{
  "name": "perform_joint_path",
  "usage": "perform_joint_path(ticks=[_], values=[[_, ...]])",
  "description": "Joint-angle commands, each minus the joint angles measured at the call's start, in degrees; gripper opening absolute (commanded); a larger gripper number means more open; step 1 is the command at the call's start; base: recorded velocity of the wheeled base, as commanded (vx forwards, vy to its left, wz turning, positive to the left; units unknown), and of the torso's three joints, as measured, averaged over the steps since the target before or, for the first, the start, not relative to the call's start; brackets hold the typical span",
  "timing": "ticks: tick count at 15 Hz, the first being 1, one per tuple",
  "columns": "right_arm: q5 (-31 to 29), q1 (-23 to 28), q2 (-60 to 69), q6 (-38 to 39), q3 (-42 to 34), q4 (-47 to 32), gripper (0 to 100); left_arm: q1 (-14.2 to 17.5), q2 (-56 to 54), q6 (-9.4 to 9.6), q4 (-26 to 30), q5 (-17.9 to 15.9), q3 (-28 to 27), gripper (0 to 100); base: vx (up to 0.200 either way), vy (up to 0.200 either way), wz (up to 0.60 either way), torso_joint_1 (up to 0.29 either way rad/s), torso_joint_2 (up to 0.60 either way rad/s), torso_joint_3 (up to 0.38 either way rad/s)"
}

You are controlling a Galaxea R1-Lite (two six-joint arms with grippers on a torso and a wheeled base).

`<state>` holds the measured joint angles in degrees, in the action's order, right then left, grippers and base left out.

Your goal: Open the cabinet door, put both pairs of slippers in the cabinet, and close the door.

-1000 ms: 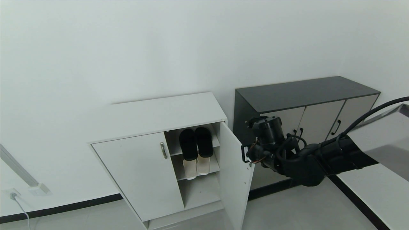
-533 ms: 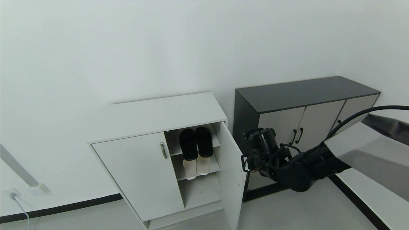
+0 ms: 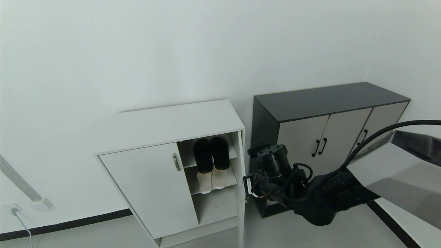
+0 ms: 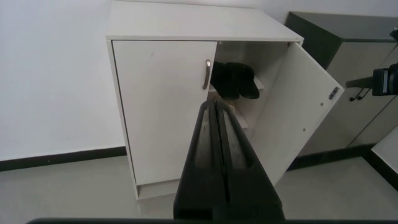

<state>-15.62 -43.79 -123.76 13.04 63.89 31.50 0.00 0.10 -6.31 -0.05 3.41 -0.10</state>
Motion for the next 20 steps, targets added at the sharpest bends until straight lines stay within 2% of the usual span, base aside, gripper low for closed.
perform_joint_path(ticks=[1, 7, 15, 20], values=[[1.4, -1.3, 4.7, -0.1, -2.3, 0.3, 0, 0.0, 0.0, -0.01, 0.0, 0.0, 0.0, 0, 0.000, 0.000, 0.00, 0.000, 0.00, 0.000], [2.3, -1.3, 9.8, -1.4, -5.2, 0.4, 0, 0.0, 0.0, -0.01, 0.0, 0.0, 0.0, 0, 0.000, 0.000, 0.00, 0.000, 0.00, 0.000], [3.3, -1.3, 9.6, -2.5, -7.4, 1.7, 0, 0.0, 0.0, -0.01, 0.0, 0.0, 0.0, 0, 0.000, 0.000, 0.60, 0.002, 0.00, 0.002], [2.6, -0.2, 10.6, -4.4, -9.0, 2.7, 0, 0.0, 0.0, -0.01, 0.0, 0.0, 0.0, 0, 0.000, 0.000, 0.00, 0.000, 0.00, 0.000]])
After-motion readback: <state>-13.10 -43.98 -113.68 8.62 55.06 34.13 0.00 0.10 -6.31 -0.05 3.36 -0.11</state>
